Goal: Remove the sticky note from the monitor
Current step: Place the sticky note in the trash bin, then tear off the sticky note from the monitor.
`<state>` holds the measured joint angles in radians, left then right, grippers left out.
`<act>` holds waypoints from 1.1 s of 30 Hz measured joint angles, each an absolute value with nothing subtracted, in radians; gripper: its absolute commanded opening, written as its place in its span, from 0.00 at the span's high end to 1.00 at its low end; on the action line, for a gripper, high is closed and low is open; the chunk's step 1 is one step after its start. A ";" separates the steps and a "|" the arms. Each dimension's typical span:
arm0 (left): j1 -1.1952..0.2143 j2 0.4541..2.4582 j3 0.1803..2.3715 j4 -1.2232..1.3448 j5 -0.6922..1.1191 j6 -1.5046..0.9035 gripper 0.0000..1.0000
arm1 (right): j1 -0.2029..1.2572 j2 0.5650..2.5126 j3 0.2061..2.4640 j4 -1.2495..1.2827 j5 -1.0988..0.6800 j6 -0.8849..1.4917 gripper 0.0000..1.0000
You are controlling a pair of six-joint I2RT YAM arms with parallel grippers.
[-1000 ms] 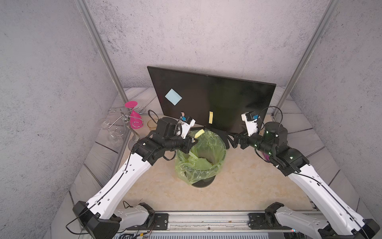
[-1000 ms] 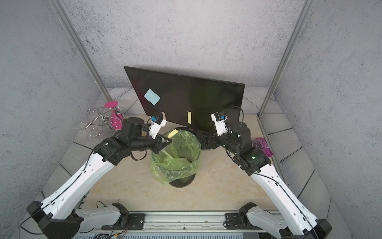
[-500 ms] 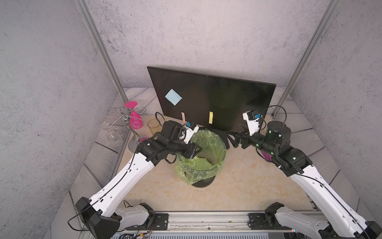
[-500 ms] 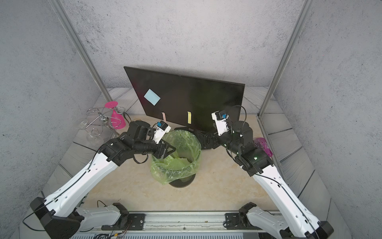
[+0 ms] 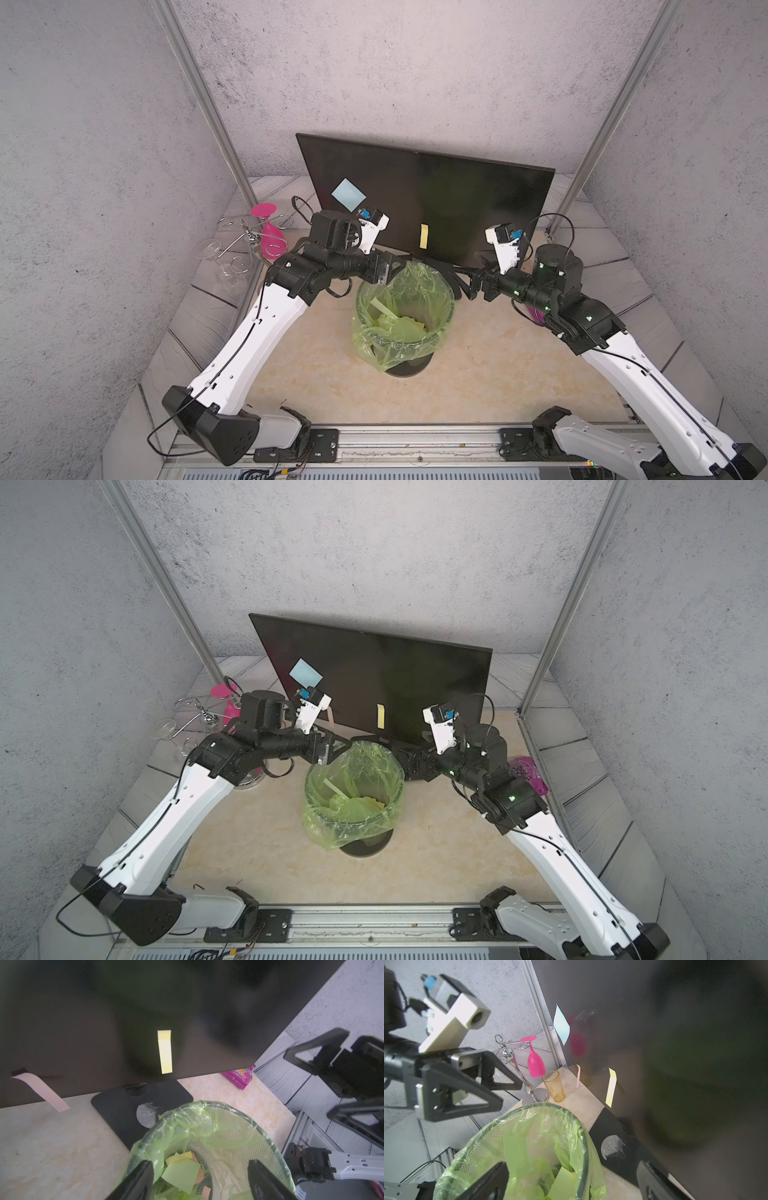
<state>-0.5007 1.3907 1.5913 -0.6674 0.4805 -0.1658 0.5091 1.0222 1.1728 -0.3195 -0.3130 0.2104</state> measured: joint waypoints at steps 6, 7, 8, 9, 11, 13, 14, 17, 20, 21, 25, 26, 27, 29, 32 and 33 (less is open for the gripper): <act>-0.496 1.537 1.616 -0.562 0.503 -0.205 0.25 | 0.509 1.021 1.168 -0.318 -0.313 0.214 0.01; -0.496 1.558 1.615 -0.544 0.503 -0.209 0.25 | 0.509 1.019 1.168 -0.318 -0.313 0.214 0.01; -0.495 1.574 1.615 -0.527 0.502 -0.213 0.26 | 0.509 1.017 1.168 -0.318 -0.313 0.214 0.01; -0.495 1.588 1.615 -0.510 0.501 -0.218 0.27 | 0.509 1.015 1.168 -0.318 -0.313 0.214 0.01; -0.495 1.613 1.615 -0.471 0.496 -0.227 0.29 | 0.509 1.010 1.168 -0.318 -0.313 0.214 0.01; -0.495 1.634 1.616 -0.440 0.486 -0.233 0.30 | 0.509 1.008 1.168 -0.318 -0.313 0.214 0.01; -0.495 1.644 1.616 -0.425 0.481 -0.234 0.30 | 0.509 1.007 1.168 -0.318 -0.313 0.214 0.01; -0.496 1.677 1.616 -0.378 0.476 -0.245 0.33 | 0.509 1.006 1.167 -0.318 -0.313 0.214 0.01; -0.496 1.712 1.616 -0.330 0.485 -0.260 0.35 | 0.509 1.006 1.166 -0.317 -0.313 0.213 0.01; -0.498 1.721 1.616 -0.315 0.489 -0.263 0.36 | 0.509 1.006 1.164 -0.318 -0.313 0.214 0.01; -0.507 1.753 1.623 -0.284 0.493 -0.269 0.38 | 0.509 1.006 1.158 -0.317 -0.313 0.213 0.01; -0.510 1.765 1.629 -0.279 0.493 -0.269 0.39 | 0.509 1.006 1.156 -0.318 -0.313 0.213 0.01; -0.513 1.773 1.632 -0.271 0.493 -0.270 0.40 | 0.509 1.006 1.156 -0.318 -0.313 0.213 0.01; -0.519 1.790 1.632 -0.251 0.493 -0.271 0.41 | 0.509 1.006 1.155 -0.317 -0.313 0.213 0.01; -0.527 1.805 1.632 -0.241 0.485 -0.271 0.44 | 0.509 1.006 1.155 -0.317 -0.313 0.213 0.01; -0.529 1.808 1.633 -0.240 0.481 -0.270 0.44 | 0.509 1.006 1.155 -0.317 -0.313 0.213 0.01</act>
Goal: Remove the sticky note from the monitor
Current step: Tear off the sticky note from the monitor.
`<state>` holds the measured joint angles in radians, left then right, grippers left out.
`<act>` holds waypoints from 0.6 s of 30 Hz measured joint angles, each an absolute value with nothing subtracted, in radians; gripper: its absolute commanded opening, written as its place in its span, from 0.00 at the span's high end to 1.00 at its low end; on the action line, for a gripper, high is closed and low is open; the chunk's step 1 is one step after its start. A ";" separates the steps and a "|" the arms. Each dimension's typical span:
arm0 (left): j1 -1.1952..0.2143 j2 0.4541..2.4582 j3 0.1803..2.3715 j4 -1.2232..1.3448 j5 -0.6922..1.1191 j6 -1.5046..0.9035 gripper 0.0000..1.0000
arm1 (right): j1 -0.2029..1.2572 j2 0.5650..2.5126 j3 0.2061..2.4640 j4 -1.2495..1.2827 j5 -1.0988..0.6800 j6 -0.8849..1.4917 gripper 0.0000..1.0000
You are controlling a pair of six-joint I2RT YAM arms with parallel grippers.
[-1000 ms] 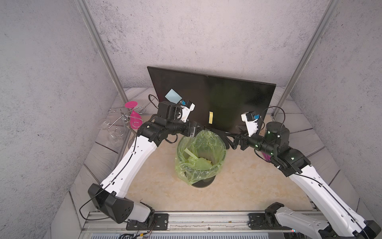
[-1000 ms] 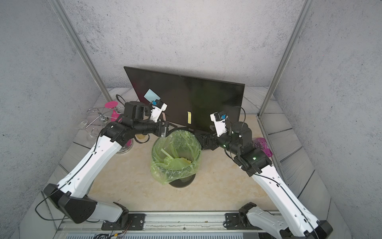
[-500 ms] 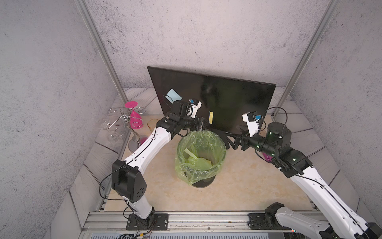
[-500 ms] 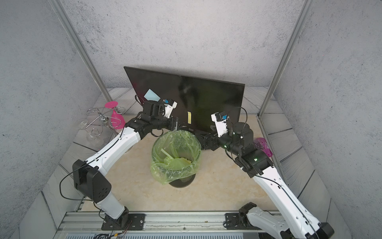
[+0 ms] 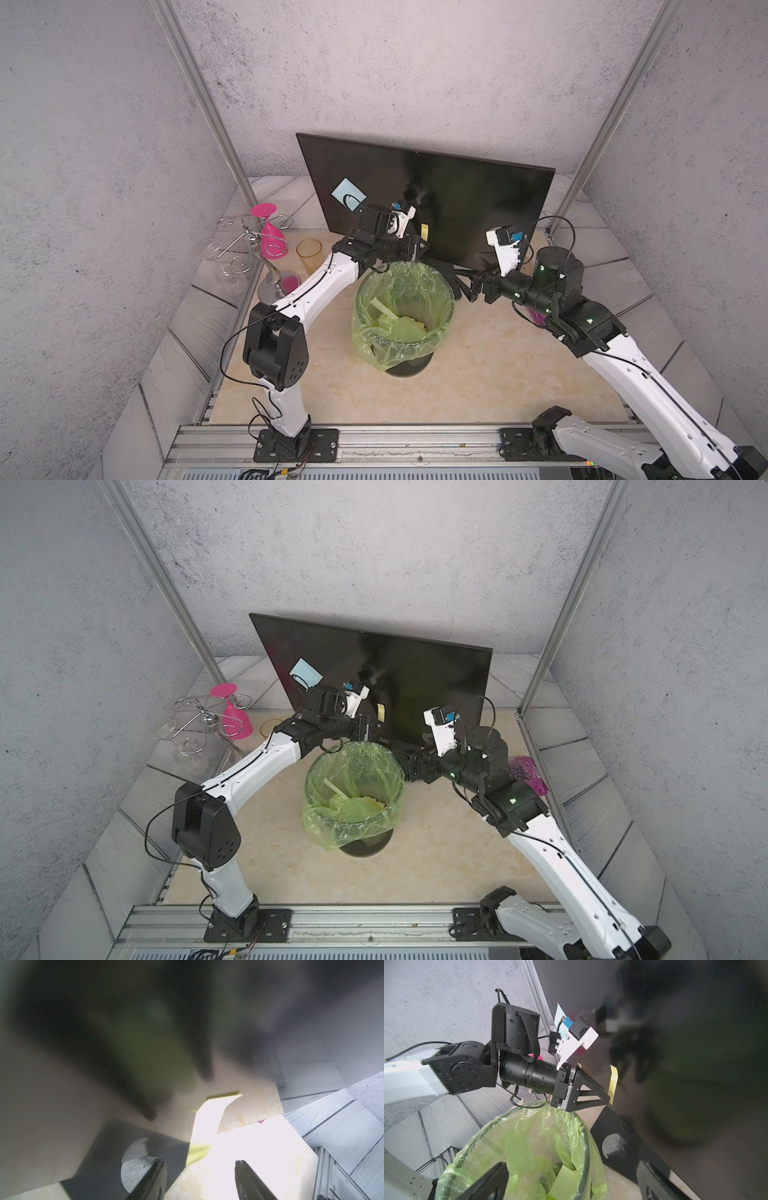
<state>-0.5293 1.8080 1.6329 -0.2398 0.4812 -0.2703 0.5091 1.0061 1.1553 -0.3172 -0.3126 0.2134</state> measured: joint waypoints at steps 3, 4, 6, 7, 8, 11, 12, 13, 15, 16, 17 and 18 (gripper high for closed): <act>-0.538 1.809 1.634 -0.239 0.465 -0.270 0.47 | 0.509 1.006 1.155 -0.317 -0.313 0.213 0.01; -0.540 1.809 1.635 -0.239 0.459 -0.270 0.48 | 0.509 1.006 1.155 -0.317 -0.313 0.213 0.01; -0.545 1.810 1.637 -0.240 0.447 -0.270 0.50 | 0.509 1.007 1.155 -0.317 -0.313 0.213 0.01; -0.547 1.811 1.640 -0.241 0.440 -0.269 0.51 | 0.509 1.007 1.155 -0.317 -0.313 0.213 0.01; -0.549 1.812 1.641 -0.242 0.435 -0.269 0.53 | 0.509 1.007 1.155 -0.317 -0.313 0.213 0.01; -0.556 1.812 1.642 -0.243 0.415 -0.266 0.57 | 0.509 1.007 1.154 -0.317 -0.313 0.213 0.01; -0.559 1.812 1.643 -0.243 0.408 -0.266 0.57 | 0.509 1.008 1.154 -0.317 -0.313 0.214 0.01; -0.562 1.813 1.645 -0.244 0.403 -0.266 0.58 | 0.509 1.009 1.154 -0.317 -0.313 0.214 0.01; -0.567 1.813 1.647 -0.244 0.393 -0.265 0.59 | 0.509 1.012 1.154 -0.317 -0.313 0.214 0.01; -0.570 1.813 1.648 -0.244 0.388 -0.265 0.60 | 0.509 1.013 1.154 -0.317 -0.313 0.214 0.01; -0.572 1.814 1.649 -0.244 0.387 -0.264 0.61 | 0.509 1.013 1.154 -0.317 -0.313 0.214 0.01; -0.574 1.814 1.651 -0.245 0.384 -0.261 0.62 | 0.509 1.013 1.154 -0.317 -0.313 0.214 0.01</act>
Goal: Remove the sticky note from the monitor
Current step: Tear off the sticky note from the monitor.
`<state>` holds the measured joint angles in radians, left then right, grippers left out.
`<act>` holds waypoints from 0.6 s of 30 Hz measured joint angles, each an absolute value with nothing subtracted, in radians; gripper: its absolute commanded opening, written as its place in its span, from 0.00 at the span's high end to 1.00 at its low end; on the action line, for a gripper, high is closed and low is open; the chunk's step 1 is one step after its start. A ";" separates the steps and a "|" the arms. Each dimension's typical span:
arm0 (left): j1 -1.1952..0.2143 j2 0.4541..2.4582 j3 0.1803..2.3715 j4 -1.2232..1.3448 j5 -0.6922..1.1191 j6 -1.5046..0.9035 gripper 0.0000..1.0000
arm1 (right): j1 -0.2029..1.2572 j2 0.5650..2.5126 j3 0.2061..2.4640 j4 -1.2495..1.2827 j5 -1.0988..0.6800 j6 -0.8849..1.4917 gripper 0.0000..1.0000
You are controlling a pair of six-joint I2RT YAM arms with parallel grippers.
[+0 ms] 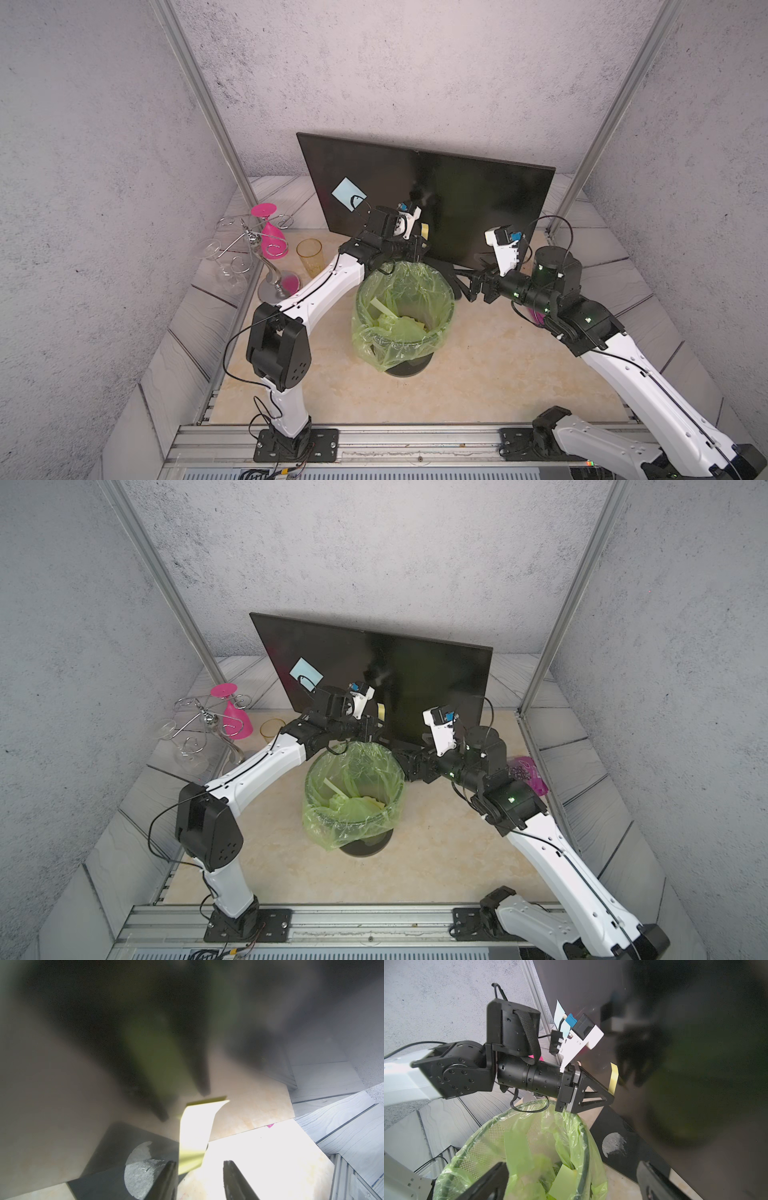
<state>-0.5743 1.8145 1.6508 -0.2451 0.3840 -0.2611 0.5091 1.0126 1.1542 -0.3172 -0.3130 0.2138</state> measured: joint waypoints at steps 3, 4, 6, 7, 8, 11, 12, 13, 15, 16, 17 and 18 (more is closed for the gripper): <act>-0.580 1.816 1.658 -0.250 0.373 -0.258 0.62 | 0.509 1.013 1.154 -0.317 -0.313 0.214 0.01; -0.581 1.818 1.663 -0.255 0.369 -0.258 0.63 | 0.509 1.013 1.154 -0.317 -0.313 0.214 0.01; -0.585 1.821 1.674 -0.266 0.358 -0.255 0.64 | 0.509 1.013 1.154 -0.317 -0.313 0.214 0.01; -0.586 1.822 1.677 -0.269 0.353 -0.254 0.66 | 0.509 1.013 1.154 -0.317 -0.313 0.215 0.01; -0.586 1.822 1.679 -0.273 0.350 -0.252 0.67 | 0.509 1.013 1.154 -0.317 -0.313 0.215 0.01; -0.588 1.822 1.682 -0.282 0.340 -0.248 0.72 | 0.509 1.013 1.154 -0.317 -0.313 0.215 0.01; -0.590 1.822 1.686 -0.286 0.336 -0.248 0.75 | 0.509 1.013 1.154 -0.317 -0.313 0.215 0.01; -0.590 1.823 1.689 -0.290 0.332 -0.247 0.76 | 0.509 1.013 1.153 -0.316 -0.313 0.215 0.01; -0.591 1.824 1.692 -0.293 0.327 -0.247 0.78 | 0.509 1.013 1.152 -0.317 -0.313 0.215 0.01; -0.592 1.825 1.692 -0.293 0.325 -0.246 0.81 | 0.509 1.013 1.151 -0.317 -0.313 0.215 0.01; -0.592 1.825 1.692 -0.293 0.324 -0.245 0.83 | 0.509 1.013 1.150 -0.317 -0.313 0.215 0.01; -0.592 1.825 1.692 -0.294 0.323 -0.244 0.86 | 0.509 1.013 1.150 -0.317 -0.313 0.215 0.01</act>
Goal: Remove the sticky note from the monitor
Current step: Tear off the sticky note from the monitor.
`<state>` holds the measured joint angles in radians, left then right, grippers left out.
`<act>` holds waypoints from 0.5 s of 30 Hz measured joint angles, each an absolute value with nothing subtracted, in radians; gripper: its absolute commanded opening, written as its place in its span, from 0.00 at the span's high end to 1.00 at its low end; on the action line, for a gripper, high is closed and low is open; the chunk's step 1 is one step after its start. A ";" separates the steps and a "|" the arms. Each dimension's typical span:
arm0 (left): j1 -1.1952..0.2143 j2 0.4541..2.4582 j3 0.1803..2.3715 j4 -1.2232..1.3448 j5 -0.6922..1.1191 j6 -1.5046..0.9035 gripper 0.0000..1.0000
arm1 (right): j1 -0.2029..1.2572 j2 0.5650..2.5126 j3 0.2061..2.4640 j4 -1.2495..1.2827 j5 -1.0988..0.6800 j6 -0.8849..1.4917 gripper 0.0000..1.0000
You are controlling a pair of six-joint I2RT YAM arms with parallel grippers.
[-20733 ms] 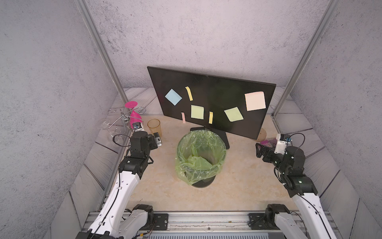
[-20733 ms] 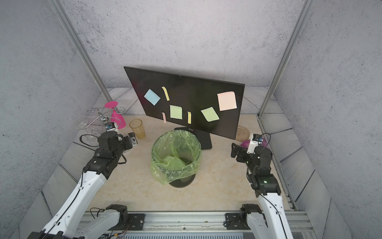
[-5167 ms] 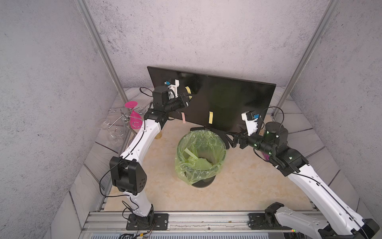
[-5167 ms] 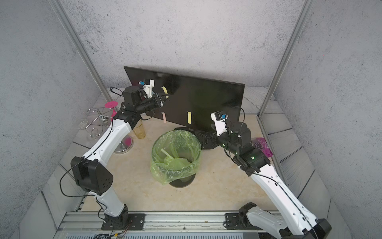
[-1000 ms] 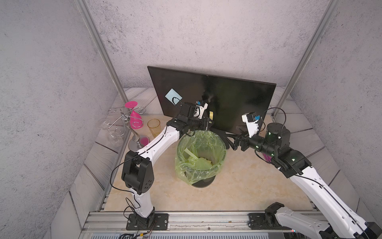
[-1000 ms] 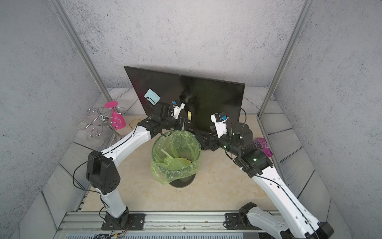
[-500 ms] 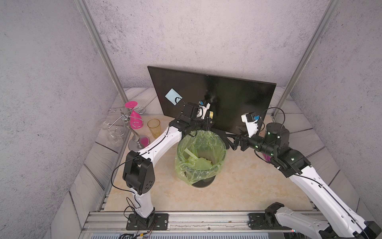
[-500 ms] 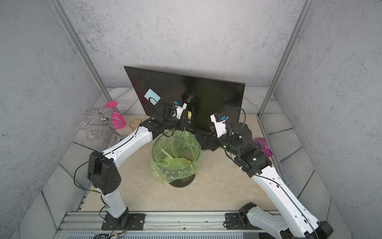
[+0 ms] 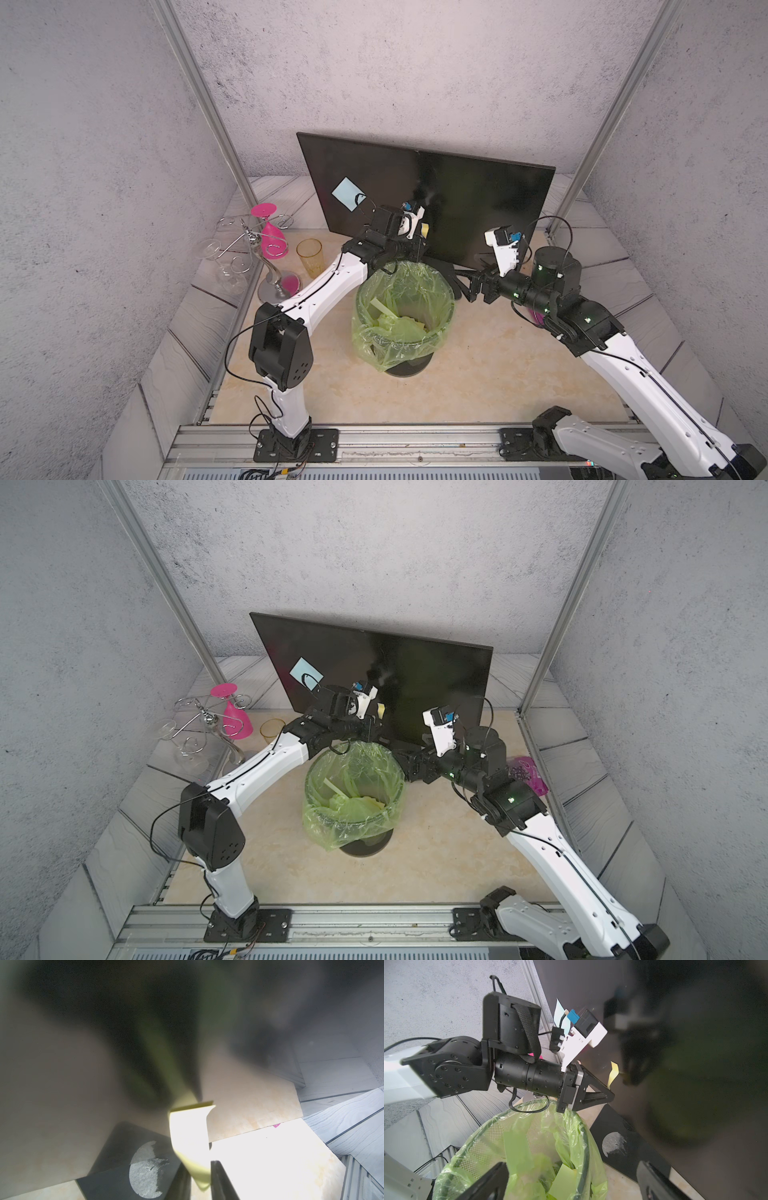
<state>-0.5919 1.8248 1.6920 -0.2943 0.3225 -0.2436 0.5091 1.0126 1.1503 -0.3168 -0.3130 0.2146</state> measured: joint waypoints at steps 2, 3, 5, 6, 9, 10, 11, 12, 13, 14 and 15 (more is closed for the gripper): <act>-0.592 1.825 1.696 -0.298 0.320 -0.242 0.91 | 0.509 1.013 1.150 -0.317 -0.313 0.215 0.01; -0.592 1.826 1.699 -0.301 0.320 -0.241 0.95 | 0.509 1.013 1.150 -0.316 -0.313 0.215 0.01; -0.592 1.826 1.705 -0.308 0.320 -0.236 1.00 | 0.509 1.013 1.150 -0.317 -0.313 0.215 0.01; -0.592 1.826 1.708 -0.310 0.320 -0.234 1.00 | 0.509 1.013 1.150 -0.316 -0.313 0.215 0.01; -0.593 1.826 1.710 -0.311 0.319 -0.232 1.00 | 0.509 1.013 1.150 -0.316 -0.313 0.215 0.01; -0.593 1.826 1.710 -0.311 0.319 -0.231 1.00 | 0.509 1.013 1.150 -0.316 -0.313 0.215 0.01; -0.593 1.826 1.710 -0.312 0.318 -0.231 1.00 | 0.509 1.013 1.150 -0.316 -0.313 0.215 0.01; -0.593 1.826 1.710 -0.313 0.318 -0.229 1.00 | 0.509 1.013 1.149 -0.316 -0.313 0.215 0.01; -0.593 1.826 1.710 -0.313 0.317 -0.228 1.00 | 0.509 1.013 1.149 -0.316 -0.313 0.215 0.01; -0.593 1.826 1.710 -0.313 0.316 -0.227 1.00 | 0.509 1.013 1.148 -0.316 -0.313 0.215 0.01; -0.593 1.825 1.710 -0.314 0.315 -0.225 1.00 | 0.509 1.013 1.148 -0.316 -0.313 0.214 0.01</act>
<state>-0.5926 1.8248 1.7103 -0.3141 0.3145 -0.2253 0.5091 1.0126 1.1481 -0.3164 -0.3130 0.2142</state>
